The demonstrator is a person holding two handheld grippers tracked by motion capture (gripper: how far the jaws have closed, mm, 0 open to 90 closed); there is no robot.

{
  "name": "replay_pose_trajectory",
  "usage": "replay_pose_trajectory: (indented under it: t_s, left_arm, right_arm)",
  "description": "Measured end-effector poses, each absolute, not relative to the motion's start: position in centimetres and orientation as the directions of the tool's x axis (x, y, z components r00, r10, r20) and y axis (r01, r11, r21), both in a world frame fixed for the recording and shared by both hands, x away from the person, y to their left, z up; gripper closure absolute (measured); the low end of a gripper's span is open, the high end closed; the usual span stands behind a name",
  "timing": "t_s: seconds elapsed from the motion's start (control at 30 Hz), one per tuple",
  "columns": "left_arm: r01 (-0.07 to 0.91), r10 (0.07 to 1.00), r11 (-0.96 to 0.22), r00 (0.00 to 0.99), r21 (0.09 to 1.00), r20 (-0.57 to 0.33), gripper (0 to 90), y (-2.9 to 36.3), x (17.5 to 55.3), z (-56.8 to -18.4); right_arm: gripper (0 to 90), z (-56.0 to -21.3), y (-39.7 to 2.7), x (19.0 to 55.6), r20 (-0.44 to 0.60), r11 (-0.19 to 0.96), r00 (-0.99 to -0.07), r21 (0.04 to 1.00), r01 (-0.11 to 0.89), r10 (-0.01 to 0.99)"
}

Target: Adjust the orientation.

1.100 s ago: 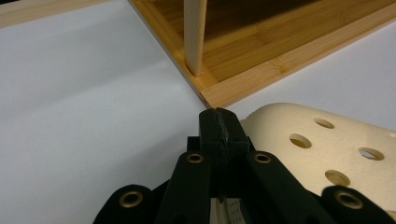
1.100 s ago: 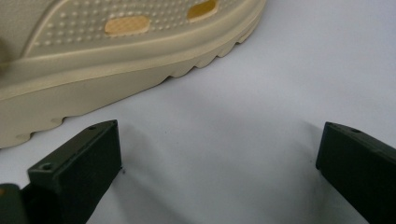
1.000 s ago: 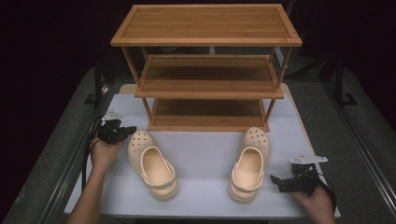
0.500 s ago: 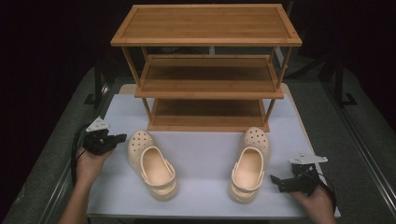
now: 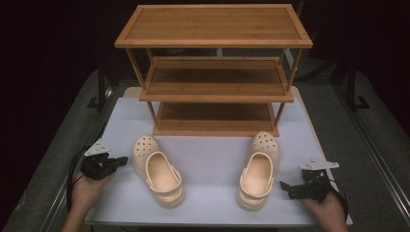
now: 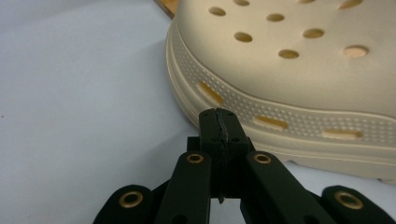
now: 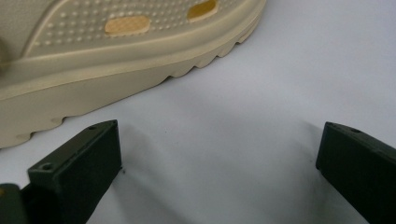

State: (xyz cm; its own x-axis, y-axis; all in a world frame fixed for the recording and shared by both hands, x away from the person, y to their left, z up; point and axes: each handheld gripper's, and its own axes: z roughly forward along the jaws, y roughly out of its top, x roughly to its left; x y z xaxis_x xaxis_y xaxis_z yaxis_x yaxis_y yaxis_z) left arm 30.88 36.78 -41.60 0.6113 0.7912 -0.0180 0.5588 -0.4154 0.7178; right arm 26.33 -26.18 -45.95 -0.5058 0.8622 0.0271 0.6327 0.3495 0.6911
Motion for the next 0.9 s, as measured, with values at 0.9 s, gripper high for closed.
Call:
replay_pose_trajectory:
  t_s: [0.9]
  left_arm:
    - [0.527, 0.743, -0.484, 0.669, 0.698, 0.011, 90.0, 32.5, 35.2, -41.7]
  right_arm:
    - [0.0, -46.0, -26.2, 26.3, 0.028, 0.349, -0.506, 0.691, 0.633, 0.862]
